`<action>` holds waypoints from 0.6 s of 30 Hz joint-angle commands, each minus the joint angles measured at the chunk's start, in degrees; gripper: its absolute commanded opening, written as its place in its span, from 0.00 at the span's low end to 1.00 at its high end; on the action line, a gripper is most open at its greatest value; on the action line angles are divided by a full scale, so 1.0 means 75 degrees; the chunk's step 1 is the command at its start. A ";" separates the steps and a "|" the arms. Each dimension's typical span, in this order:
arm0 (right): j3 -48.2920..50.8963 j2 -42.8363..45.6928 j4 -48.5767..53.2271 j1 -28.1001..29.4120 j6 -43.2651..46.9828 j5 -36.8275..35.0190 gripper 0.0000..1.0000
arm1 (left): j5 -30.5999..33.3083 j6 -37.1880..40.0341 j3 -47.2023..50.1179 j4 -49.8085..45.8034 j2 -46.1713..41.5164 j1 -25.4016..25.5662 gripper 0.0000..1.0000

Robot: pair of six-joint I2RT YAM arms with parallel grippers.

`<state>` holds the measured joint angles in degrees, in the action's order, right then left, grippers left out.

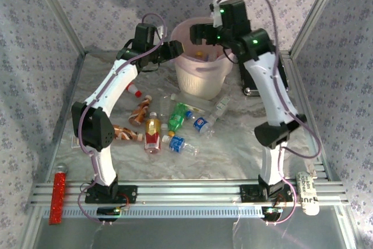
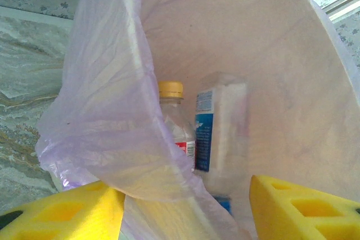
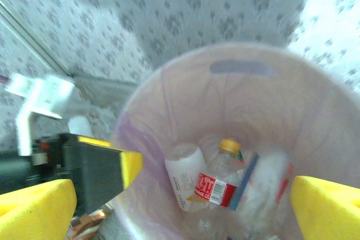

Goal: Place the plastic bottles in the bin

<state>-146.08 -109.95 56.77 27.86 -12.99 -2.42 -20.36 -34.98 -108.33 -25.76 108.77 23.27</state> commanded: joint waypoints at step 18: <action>0.8644 0.5986 -0.1200 -0.1634 -0.2283 -0.0298 0.88 | 0.0047 0.0112 0.0272 -0.0236 0.0087 -0.0057 0.61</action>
<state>-87.02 -66.89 50.28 16.64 -25.61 -6.35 -20.38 -35.03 -107.83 -24.84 108.77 23.24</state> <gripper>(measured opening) 0.886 0.606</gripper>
